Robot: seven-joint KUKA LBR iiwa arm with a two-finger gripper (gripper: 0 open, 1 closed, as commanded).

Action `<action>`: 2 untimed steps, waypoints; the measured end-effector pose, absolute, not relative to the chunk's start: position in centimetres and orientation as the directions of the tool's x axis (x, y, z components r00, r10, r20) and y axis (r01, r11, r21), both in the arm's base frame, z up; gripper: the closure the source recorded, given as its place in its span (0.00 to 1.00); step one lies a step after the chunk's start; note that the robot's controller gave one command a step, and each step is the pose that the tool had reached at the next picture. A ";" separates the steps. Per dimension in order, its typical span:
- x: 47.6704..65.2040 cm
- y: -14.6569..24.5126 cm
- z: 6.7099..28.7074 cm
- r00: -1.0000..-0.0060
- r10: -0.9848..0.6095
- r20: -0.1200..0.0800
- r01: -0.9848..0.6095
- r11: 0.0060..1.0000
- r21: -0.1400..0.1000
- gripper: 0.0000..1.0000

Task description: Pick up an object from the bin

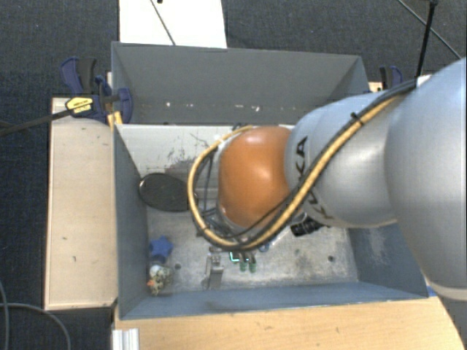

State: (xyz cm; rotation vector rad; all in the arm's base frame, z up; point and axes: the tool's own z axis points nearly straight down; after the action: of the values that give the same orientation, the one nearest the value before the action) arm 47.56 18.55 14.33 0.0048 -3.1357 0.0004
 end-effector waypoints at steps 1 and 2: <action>47.8 18.5 14.7 -1.000 0.003 -0.002 0.003 1.000 0.002 1.00; 47.8 18.5 14.7 -1.000 0.007 -0.002 0.007 1.000 0.002 0.00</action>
Offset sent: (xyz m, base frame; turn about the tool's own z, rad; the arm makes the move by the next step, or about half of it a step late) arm 0.0000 0.0000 0.0000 0.0000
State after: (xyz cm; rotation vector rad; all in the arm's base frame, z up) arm 47.79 18.47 14.70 -0.0110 -3.1431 -0.0024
